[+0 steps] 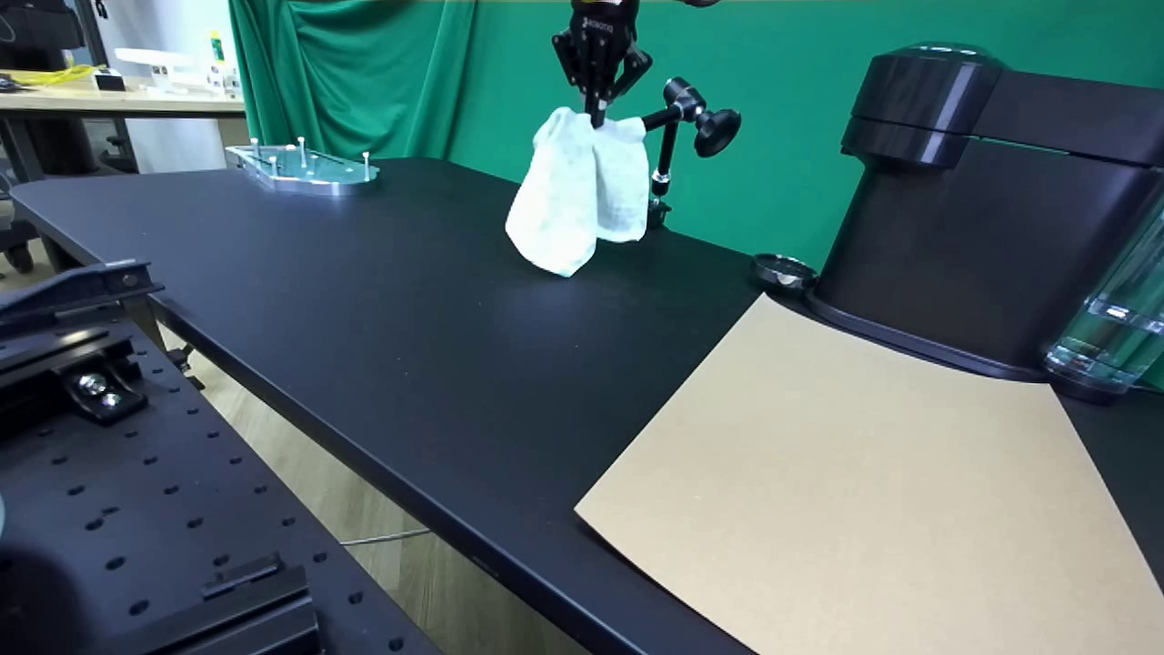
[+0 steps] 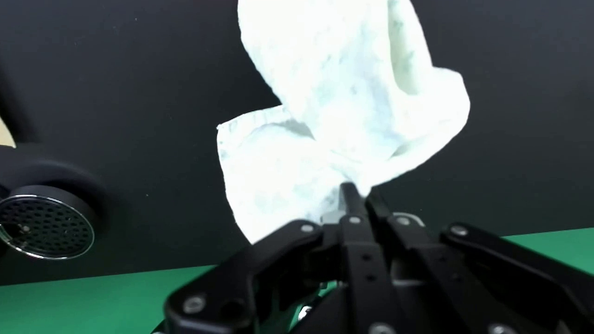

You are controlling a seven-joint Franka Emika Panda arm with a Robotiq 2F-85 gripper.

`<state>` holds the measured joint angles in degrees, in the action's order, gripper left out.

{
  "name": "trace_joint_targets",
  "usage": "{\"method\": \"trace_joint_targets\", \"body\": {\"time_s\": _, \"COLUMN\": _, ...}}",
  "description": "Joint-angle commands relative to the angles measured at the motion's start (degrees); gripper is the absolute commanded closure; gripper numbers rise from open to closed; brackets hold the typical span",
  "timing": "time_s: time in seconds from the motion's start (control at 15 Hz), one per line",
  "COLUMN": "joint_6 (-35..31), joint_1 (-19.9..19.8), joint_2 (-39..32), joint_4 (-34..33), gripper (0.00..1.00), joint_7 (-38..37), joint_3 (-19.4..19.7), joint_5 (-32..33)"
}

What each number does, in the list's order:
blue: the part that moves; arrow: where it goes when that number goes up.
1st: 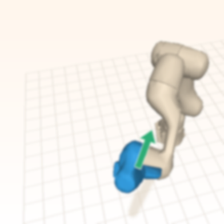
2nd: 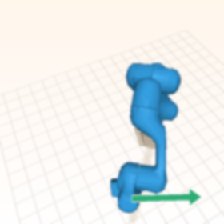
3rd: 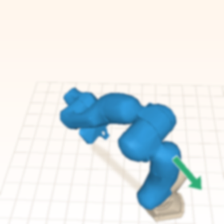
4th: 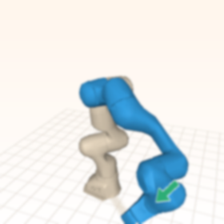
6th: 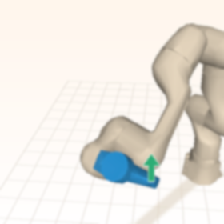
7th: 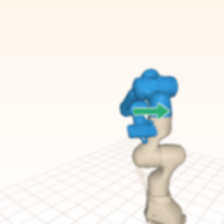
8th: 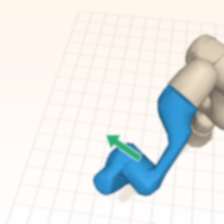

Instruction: Put the cloth on the table

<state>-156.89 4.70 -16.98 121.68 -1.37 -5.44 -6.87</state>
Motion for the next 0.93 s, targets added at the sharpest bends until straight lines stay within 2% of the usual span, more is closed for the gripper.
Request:
{"method": "trace_joint_targets", "body": {"time_s": 0.0, "joint_6": 0.74, "joint_1": 0.38, "joint_2": -0.15, "joint_4": -1.64, "gripper": 1.00, "joint_7": -1.91, "joint_3": 0.12, "joint_5": 0.23}}
{"method": "trace_joint_targets", "body": {"time_s": 0.27, "joint_6": 2.46, "joint_1": 2.75, "joint_2": 3.47, "joint_4": -0.30, "gripper": 1.00, "joint_7": -6.47, "joint_3": 2.82, "joint_5": 5.69}}
{"method": "trace_joint_targets", "body": {"time_s": 0.4, "joint_6": 3.12, "joint_1": 5.34, "joint_2": 6.42, "joint_4": 0.98, "gripper": 1.00, "joint_7": -13.02, "joint_3": 5.93, "joint_5": 12.88}}
{"method": "trace_joint_targets", "body": {"time_s": 0.53, "joint_6": 5.51, "joint_1": 6.70, "joint_2": 9.69, "joint_4": 1.66, "gripper": 1.00, "joint_7": -17.97, "joint_3": 6.83, "joint_5": 18.47}}
{"method": "trace_joint_targets", "body": {"time_s": 0.67, "joint_6": 8.72, "joint_1": 6.77, "joint_2": 12.95, "joint_4": 2.21, "gripper": 1.00, "joint_7": -19.79, "joint_3": 5.35, "joint_5": 20.58}}
{"method": "trace_joint_targets", "body": {"time_s": 0.87, "joint_6": 12.97, "joint_1": 6.41, "joint_2": 17.47, "joint_4": 3.31, "gripper": 1.00, "joint_7": -17.95, "joint_3": 1.83, "joint_5": 17.97}}
